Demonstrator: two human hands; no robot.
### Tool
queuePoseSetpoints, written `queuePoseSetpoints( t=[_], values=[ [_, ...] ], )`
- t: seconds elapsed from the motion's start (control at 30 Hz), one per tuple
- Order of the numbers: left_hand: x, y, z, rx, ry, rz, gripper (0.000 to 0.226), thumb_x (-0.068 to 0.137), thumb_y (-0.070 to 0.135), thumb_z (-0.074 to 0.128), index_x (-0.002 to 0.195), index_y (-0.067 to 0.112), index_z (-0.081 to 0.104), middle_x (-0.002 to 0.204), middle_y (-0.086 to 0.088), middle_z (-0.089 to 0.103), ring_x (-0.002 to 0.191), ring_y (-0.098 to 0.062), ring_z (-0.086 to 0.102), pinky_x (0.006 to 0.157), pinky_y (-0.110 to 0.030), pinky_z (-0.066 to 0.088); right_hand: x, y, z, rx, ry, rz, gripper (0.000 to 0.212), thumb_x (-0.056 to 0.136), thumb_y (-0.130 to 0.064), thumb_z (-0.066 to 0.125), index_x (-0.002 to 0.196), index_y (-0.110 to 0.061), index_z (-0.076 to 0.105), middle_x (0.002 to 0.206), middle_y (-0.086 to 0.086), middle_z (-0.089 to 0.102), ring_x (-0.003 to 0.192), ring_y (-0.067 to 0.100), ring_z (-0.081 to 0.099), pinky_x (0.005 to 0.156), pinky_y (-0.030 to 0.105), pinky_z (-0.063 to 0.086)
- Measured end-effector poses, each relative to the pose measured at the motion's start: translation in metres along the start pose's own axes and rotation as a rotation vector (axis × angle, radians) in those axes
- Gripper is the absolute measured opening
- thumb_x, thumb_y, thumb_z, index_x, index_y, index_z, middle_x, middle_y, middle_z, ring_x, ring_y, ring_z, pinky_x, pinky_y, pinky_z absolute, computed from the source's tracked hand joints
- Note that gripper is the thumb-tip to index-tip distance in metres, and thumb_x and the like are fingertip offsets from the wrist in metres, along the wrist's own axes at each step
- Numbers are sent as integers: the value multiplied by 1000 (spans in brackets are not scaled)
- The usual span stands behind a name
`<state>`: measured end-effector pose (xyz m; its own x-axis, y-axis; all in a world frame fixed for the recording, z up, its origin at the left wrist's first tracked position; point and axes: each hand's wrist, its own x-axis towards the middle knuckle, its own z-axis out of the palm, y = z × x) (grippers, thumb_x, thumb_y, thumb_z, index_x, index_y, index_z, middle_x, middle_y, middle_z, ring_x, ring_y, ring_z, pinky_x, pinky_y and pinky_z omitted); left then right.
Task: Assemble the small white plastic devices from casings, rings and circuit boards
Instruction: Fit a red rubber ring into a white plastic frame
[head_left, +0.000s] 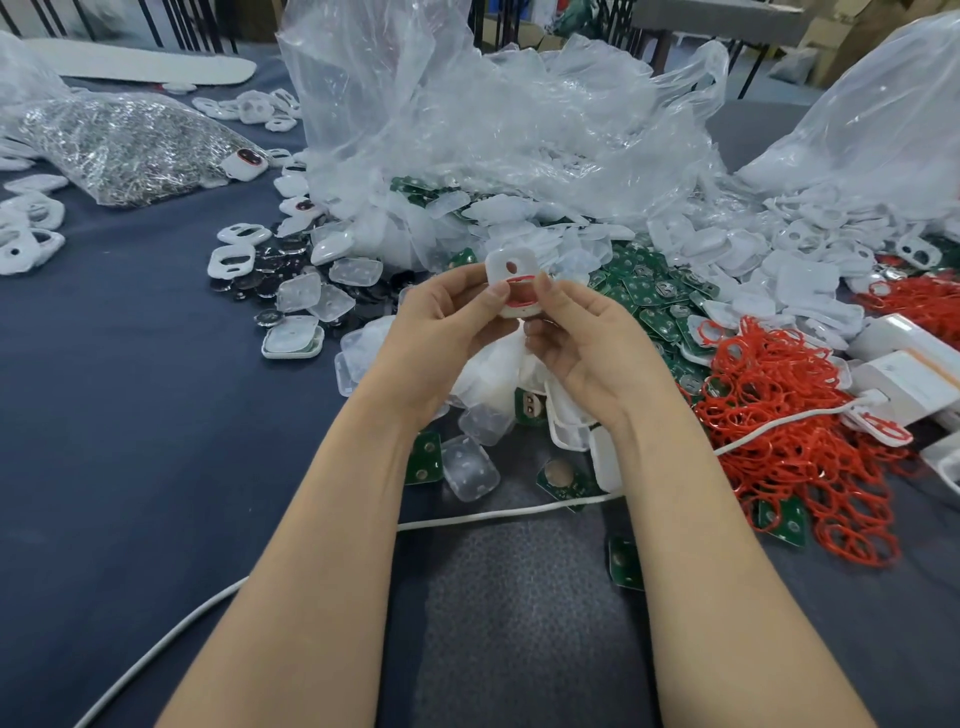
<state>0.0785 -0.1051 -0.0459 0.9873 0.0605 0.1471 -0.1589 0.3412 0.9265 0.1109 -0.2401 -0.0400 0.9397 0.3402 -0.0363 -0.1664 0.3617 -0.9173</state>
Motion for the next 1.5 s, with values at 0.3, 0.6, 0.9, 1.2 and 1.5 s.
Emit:
queuePoseSetpoints(
  t=[0.3,0.6,0.9,1.2,1.5],
  values=[
    [-3,3,1,-150,-25,-58,20,97,1,48,106,9,64,85,1,75,78,-6,70,71,-16,54,3,5,0,-52,6,-86,16,95,-9,51,84,-10,63,64,-6,67,55,3,52,57,17,46],
    [4,-6,0,91,208,-11,13,94,5,57,93,14,66,80,1,72,77,-8,69,72,-16,53,2,6,2,-315,70,-149,7,94,-13,58,94,-15,65,63,-11,66,57,1,57,57,15,48],
    [3,-7,3,452,167,108,22,91,15,65,112,21,64,88,12,69,78,5,64,67,-10,46,3,7,7,-523,165,-220,9,91,-9,61,89,-18,59,75,-3,64,55,-3,59,58,15,51],
    [2,-3,4,364,213,52,41,89,17,67,128,14,55,106,-2,70,96,-10,68,87,-23,53,0,0,9,-435,197,-254,10,92,-13,60,84,-19,60,73,0,63,57,4,59,57,16,50],
    [2,-5,5,267,181,40,14,97,18,56,104,10,65,85,1,71,78,-3,68,71,-15,52,-1,16,16,-1014,185,-566,10,89,-16,66,94,-11,73,85,-2,56,73,4,52,65,8,40]
  ],
)
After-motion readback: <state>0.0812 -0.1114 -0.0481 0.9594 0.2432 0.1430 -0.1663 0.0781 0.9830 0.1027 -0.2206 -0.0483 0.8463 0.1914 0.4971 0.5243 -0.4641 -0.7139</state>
